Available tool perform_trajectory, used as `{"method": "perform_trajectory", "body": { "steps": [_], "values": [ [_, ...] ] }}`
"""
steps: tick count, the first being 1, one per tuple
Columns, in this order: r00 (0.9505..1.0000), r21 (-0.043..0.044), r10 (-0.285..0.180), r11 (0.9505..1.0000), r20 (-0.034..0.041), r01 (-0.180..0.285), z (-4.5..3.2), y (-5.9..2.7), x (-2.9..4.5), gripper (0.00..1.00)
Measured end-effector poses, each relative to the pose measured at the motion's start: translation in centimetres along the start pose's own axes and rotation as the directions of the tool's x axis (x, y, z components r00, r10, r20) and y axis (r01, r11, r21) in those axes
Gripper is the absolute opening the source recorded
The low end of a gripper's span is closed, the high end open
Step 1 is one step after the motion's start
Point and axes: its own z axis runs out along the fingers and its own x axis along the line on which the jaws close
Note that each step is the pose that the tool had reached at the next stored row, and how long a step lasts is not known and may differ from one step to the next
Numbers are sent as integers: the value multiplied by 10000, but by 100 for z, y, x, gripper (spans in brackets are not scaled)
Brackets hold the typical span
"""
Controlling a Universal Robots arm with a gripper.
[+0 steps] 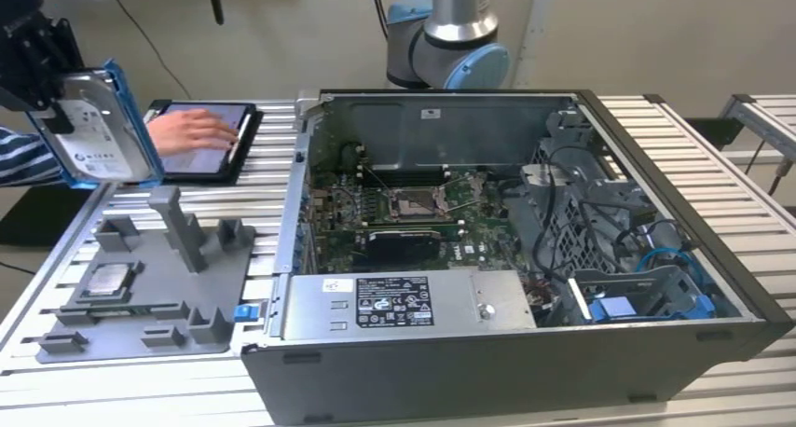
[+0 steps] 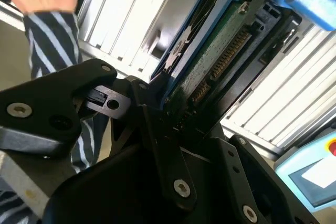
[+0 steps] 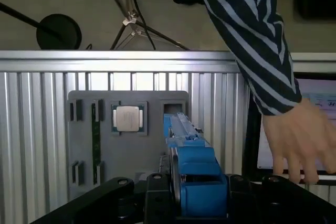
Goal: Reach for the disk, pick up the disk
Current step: 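Pick up the disk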
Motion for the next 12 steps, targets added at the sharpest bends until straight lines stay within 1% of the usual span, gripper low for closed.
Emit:
{"method": "perform_trajectory", "body": {
  "steps": [6, 12],
  "values": [
    [10000, -1, 0, 10000, -1, 0, -66, 1, -2, 0],
    [10000, -1, 0, 10000, -1, 0, -180, 2, -5, 0]
  ]
}}
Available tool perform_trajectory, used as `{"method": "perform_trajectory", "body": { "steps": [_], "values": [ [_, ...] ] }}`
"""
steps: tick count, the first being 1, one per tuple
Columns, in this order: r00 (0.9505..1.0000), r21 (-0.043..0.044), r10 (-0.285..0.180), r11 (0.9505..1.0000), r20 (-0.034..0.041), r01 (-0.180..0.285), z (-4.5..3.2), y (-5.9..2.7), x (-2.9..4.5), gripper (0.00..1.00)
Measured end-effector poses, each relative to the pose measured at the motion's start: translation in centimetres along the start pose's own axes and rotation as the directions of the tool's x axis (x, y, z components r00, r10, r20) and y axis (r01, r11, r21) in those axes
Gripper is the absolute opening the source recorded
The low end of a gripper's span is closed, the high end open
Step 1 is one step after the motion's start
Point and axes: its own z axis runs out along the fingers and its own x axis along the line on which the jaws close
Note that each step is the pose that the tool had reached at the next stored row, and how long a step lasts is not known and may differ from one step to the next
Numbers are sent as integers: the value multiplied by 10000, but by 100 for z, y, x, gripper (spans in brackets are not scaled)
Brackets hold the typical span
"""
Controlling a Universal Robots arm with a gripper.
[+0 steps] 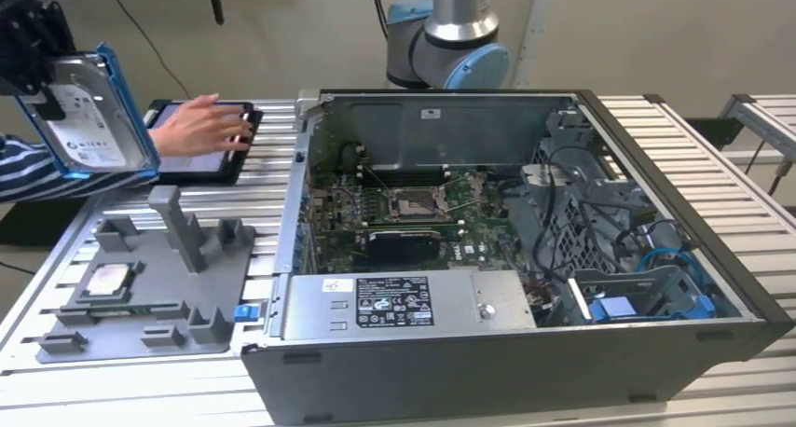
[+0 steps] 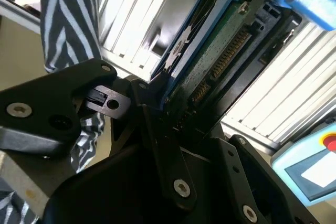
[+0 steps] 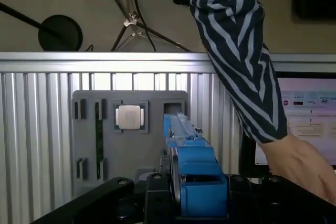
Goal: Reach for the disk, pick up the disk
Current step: 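Pick up the disk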
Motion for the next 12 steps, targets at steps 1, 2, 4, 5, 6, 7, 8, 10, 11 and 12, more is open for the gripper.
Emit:
{"method": "perform_trajectory", "body": {
  "steps": [1, 2, 4, 5, 6, 7, 8, 10, 11, 12],
  "values": [
    [10000, 0, 0, 10000, 0, 0, -20, 0, -1, 0],
    [10000, 1, 0, 10000, 1, 0, -39, 0, -1, 0],
    [10000, 1, 0, 10000, 1, 0, -75, 1, -2, 0],
    [10000, 1, 0, 10000, 1, 0, -92, 1, -3, 0],
    [10000, 1, 0, 10000, 0, 0, -108, 1, -3, 0],
    [10000, 0, 0, 10000, 0, 0, -126, 1, -4, 0],
    [10000, 0, 0, 10000, 0, 0, -144, 1, -4, 0],
    [10000, 1, -1, 10000, 1, 1, -175, 2, -5, 0],
    [10000, 2, 0, 10000, 1, 0, -188, 2, -5, 0],
    [10000, 2, -1, 10000, 1, 1, -200, 2, -5, 0]
  ]
}}
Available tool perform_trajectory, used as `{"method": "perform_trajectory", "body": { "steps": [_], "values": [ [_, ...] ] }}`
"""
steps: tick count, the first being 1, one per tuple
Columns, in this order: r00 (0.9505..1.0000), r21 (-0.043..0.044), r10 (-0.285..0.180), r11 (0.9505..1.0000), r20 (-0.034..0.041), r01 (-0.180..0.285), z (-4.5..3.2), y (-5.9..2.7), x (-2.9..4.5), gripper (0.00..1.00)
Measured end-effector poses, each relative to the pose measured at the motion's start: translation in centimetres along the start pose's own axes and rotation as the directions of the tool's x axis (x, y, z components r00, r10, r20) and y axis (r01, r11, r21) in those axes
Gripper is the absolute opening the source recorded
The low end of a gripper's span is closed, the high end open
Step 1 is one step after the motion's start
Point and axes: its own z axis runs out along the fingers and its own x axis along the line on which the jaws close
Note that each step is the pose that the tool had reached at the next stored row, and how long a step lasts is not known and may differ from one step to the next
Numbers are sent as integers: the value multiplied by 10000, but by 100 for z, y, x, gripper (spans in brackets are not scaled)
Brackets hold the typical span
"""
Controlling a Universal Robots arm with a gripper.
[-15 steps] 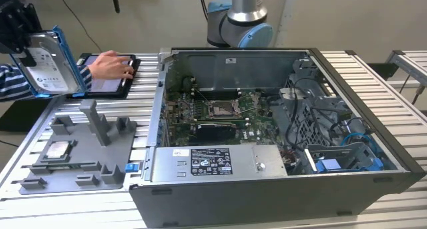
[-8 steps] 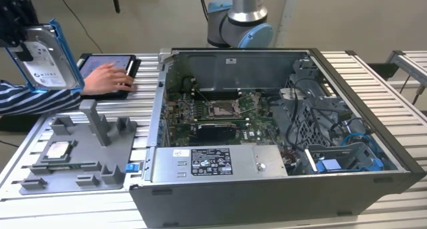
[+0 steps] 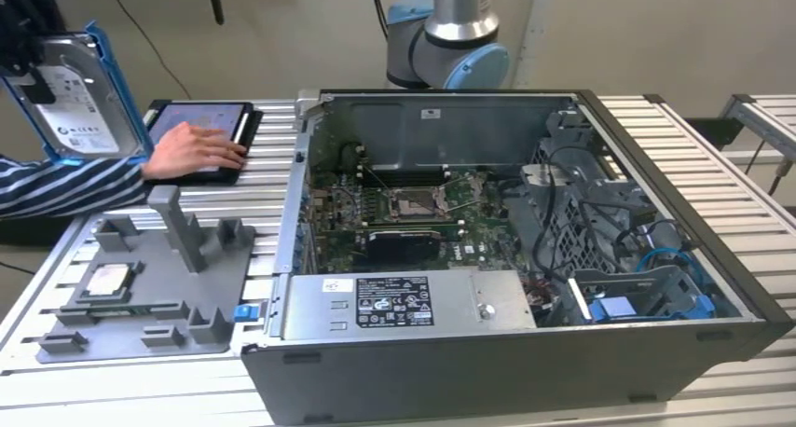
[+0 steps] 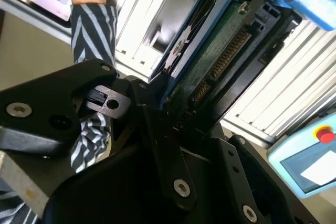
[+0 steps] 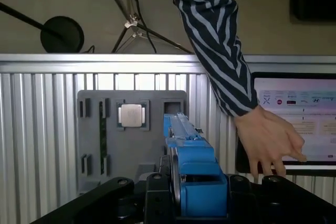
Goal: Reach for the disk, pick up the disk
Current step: 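Pick up the disk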
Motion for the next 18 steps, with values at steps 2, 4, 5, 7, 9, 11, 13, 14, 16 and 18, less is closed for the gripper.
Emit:
{"method": "perform_trajectory", "body": {
  "steps": [2, 4, 5, 7, 9, 11, 13, 14, 16, 18],
  "values": [
    [10000, -2, 0, 10000, -1, 0, -27, 0, -1, 0],
    [10000, -1, 1, 10000, -1, -1, -61, 0, -2, 0],
    [10000, -1, 0, 10000, 0, 0, -88, 0, -3, 0],
    [10000, 0, 0, 10000, 0, 0, -153, 1, -5, 0],
    [10000, -2, 1, 10000, 0, -1, -214, 2, -6, 0],
    [10000, 0, 1, 10000, 0, -1, -274, 2, -8, 0],
    [10000, 0, 0, 10000, 0, 0, -340, 3, -10, 0],
    [10000, 1, 0, 10000, 0, 0, -363, 3, -10, 0],
    [10000, 1, 0, 10000, 1, 0, -377, 4, -11, 0],
    [10000, 1, 0, 10000, 1, 0, -378, 3, -11, 0]
  ]
}}
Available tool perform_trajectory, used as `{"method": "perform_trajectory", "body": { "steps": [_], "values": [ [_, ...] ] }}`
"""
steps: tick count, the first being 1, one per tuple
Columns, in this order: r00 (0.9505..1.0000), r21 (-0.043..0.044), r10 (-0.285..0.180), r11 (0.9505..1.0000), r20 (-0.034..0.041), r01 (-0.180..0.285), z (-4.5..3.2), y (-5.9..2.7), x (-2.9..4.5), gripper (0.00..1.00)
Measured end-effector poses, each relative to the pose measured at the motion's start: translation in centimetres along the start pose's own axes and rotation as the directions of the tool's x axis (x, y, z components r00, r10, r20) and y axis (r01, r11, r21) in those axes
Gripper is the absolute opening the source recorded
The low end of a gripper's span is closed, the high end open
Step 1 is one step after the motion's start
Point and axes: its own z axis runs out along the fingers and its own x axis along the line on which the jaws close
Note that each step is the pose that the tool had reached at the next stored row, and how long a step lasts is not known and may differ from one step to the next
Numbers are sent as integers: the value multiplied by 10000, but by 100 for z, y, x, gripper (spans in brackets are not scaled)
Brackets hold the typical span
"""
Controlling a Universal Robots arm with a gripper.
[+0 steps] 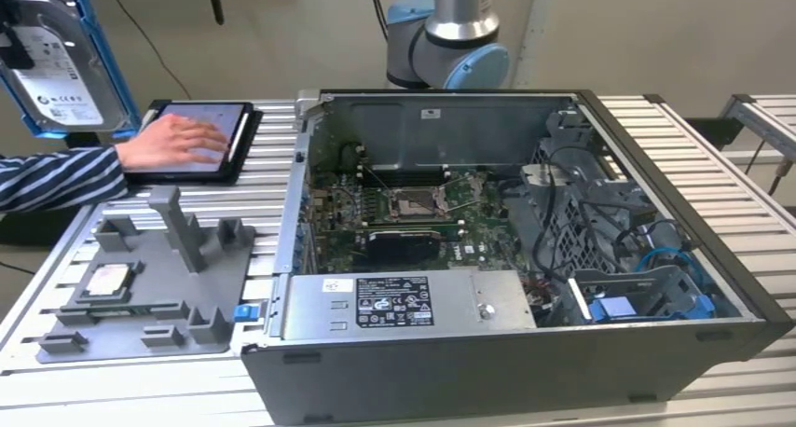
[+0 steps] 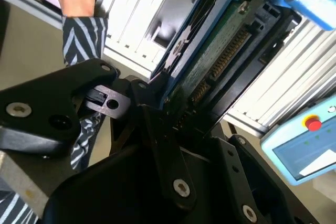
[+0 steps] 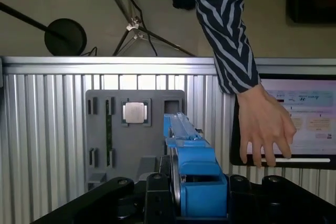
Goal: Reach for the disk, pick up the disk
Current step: 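Pick up the disk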
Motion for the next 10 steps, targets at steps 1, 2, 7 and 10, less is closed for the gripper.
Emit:
{"method": "perform_trajectory", "body": {
  "steps": [1, 2, 7, 10],
  "values": [
    [10000, -1, 0, 10000, -1, 0, -1, 0, 0, 0],
    [10000, -3, 0, 10000, -1, 0, -2, -3, -1, 0],
    [10000, -27, 1, 10000, -2, -1, -3, -142, -2, 0],
    [10000, -66, 1, 10000, -2, -1, -4, -277, -2, 0]
  ]
}}
